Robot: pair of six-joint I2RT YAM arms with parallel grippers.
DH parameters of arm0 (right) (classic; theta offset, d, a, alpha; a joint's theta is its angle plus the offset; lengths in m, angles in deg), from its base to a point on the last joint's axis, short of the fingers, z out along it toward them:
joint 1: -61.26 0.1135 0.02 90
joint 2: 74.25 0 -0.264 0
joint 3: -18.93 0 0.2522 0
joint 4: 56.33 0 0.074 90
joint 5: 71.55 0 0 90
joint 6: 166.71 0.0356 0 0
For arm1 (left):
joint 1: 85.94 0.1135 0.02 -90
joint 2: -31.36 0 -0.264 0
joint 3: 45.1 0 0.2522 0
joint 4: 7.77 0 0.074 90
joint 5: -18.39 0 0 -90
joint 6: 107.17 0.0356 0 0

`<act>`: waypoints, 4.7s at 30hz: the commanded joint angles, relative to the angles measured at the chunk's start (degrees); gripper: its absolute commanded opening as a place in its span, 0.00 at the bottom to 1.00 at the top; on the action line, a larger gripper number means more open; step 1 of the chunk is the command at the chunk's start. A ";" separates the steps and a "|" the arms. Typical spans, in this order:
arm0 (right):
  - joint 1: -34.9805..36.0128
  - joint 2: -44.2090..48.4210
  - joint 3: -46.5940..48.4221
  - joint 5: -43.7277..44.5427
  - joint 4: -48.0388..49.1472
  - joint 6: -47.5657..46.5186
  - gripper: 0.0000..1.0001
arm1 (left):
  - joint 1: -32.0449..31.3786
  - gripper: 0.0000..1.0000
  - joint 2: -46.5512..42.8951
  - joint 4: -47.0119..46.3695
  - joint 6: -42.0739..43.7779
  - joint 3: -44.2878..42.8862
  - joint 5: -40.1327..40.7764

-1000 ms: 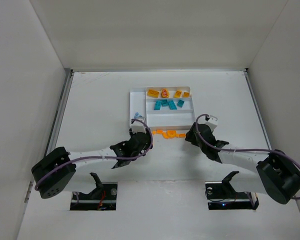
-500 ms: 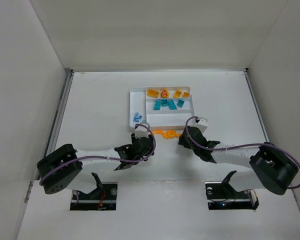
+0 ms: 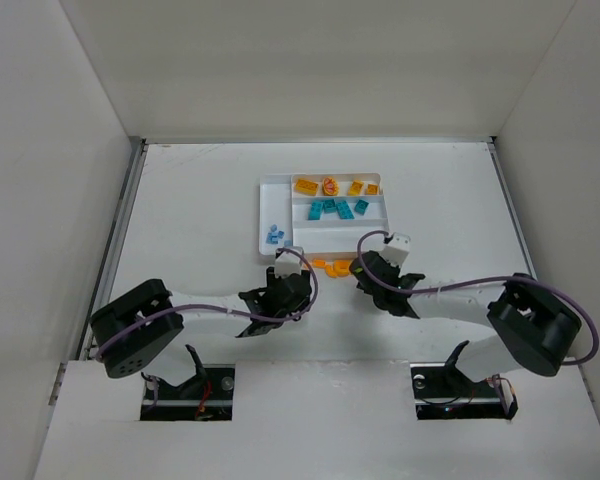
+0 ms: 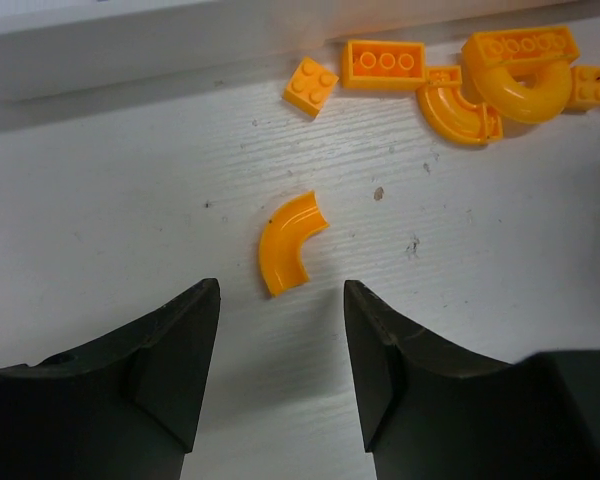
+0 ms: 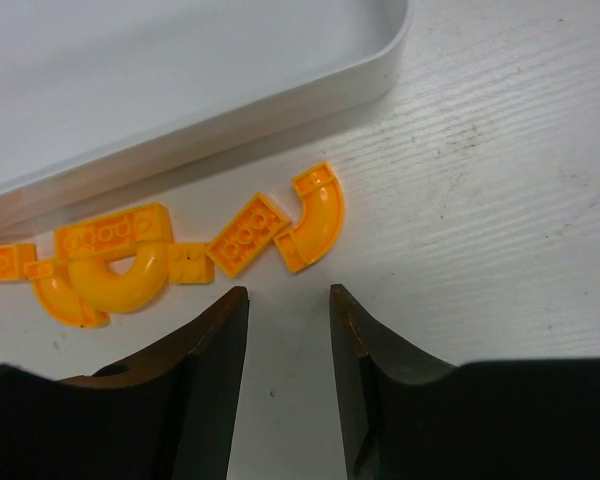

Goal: Sort the legos into containers by color

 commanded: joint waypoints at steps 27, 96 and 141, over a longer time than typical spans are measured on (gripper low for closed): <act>3.48 -7.31 4.73 5.28 0.56 3.13 0.27 | 1.34 0.14 -1.42 0.56 1.64 0.06 0.98; 7.45 -13.36 8.60 -8.51 16.56 -17.00 0.59 | 7.32 0.13 -15.57 2.67 2.35 -0.20 -1.40; -8.90 -12.66 17.65 -14.31 21.21 -20.17 0.47 | 3.82 0.37 -6.69 -1.99 -0.72 -5.57 -0.44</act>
